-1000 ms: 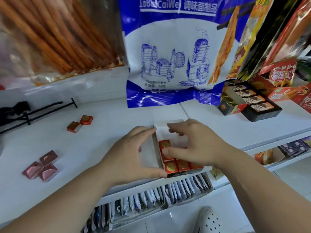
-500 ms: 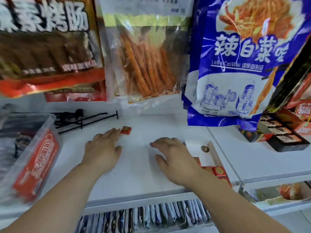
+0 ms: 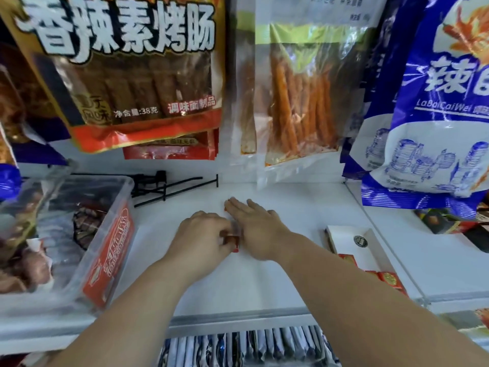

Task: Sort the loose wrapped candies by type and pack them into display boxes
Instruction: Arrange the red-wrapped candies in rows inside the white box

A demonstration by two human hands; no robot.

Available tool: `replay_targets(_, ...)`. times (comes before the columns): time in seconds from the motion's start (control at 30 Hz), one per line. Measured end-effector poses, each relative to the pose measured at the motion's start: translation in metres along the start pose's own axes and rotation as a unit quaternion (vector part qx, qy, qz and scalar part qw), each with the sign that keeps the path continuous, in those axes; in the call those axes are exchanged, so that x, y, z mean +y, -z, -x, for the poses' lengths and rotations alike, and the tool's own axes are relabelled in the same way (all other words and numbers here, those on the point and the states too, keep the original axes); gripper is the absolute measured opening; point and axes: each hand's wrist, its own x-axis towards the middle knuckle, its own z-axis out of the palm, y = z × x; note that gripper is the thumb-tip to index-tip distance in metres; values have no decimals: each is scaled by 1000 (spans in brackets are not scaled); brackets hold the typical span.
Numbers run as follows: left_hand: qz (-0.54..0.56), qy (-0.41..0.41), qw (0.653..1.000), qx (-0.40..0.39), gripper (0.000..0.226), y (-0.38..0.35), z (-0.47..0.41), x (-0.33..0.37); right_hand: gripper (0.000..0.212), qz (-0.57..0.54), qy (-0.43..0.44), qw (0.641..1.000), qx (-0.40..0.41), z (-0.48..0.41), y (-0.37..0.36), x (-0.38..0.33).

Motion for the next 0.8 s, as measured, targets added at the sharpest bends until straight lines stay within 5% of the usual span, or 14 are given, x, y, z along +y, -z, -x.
replay_targets(0.2, 6, 9, 999, -45, 15, 2, -2, -4, 67, -19, 31, 998, 45, 13, -10, 18)
replay_targets(0.33, 4, -10, 995, -95, 16, 9, 1, 7, 47, -175, 47, 979, 97, 63, -13, 25)
replay_targets(0.53, 1, -25, 979, -202, 32, 11, 15, 40, 43, -46, 59, 996, 44, 152, -12, 30)
replay_targets(0.63, -1, -35, 977, -212, 48, 11, 21, 51, 35, -71, 42, 995, 52, 170, -14, 33)
replay_targets(0.8, 24, -31, 966, -254, 47, 10, 23, 49, 38, -115, -67, 974, 182, 164, -22, 36)
